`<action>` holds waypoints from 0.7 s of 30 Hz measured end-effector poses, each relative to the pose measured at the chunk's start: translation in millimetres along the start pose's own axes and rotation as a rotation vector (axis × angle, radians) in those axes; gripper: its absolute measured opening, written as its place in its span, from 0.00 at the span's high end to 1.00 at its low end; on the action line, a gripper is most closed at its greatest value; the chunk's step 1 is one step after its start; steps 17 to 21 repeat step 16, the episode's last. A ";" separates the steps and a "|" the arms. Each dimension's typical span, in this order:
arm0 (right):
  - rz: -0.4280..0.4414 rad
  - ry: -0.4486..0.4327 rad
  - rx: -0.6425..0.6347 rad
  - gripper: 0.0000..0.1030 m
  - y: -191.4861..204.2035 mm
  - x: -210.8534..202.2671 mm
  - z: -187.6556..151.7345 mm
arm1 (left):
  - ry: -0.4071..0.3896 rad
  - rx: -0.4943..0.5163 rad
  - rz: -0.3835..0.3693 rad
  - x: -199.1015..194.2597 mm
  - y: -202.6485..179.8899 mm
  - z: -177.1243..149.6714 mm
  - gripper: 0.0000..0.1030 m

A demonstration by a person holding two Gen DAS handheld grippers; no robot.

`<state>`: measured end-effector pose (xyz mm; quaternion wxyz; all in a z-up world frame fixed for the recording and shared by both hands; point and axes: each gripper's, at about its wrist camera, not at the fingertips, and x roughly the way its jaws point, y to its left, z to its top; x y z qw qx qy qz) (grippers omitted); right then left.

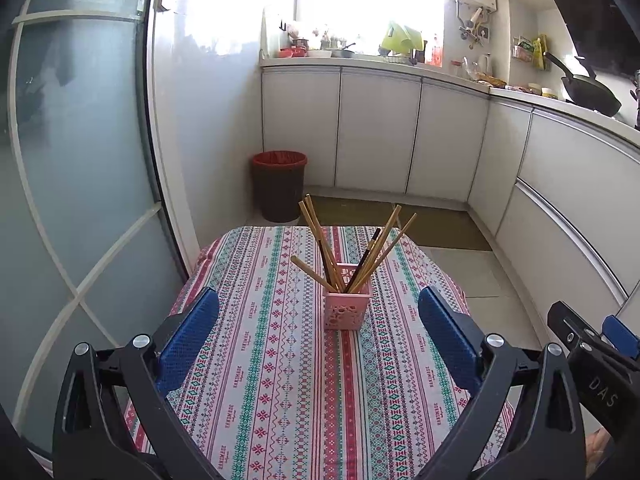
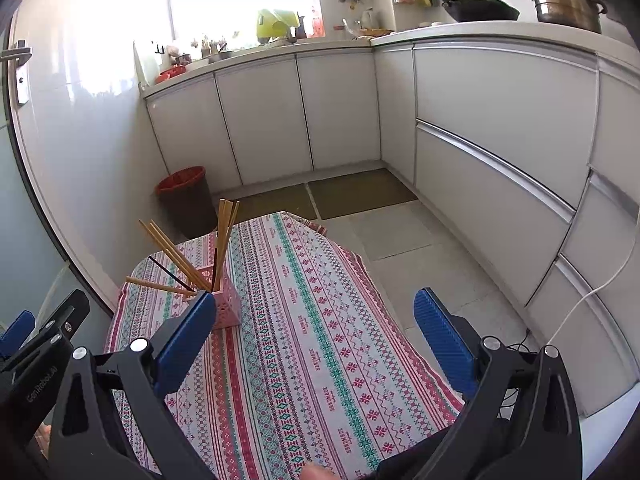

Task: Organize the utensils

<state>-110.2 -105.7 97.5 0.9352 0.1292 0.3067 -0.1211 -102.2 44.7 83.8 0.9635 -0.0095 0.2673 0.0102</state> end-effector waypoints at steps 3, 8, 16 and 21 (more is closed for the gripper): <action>0.001 0.000 -0.001 0.07 -0.4 0.1 0.1 | -0.021 0.005 -0.014 -2.5 0.0 -0.5 0.14; 0.003 -0.005 -0.010 0.07 0.6 -0.7 0.3 | -0.037 0.014 -0.026 -3.8 0.5 0.4 0.17; 0.001 -0.005 -0.009 0.07 0.9 -1.0 0.3 | -0.020 0.004 -0.016 -2.9 1.5 1.2 0.07; 0.001 -0.005 -0.009 0.07 0.9 -1.0 0.3 | -0.020 0.004 -0.016 -2.9 1.5 1.2 0.07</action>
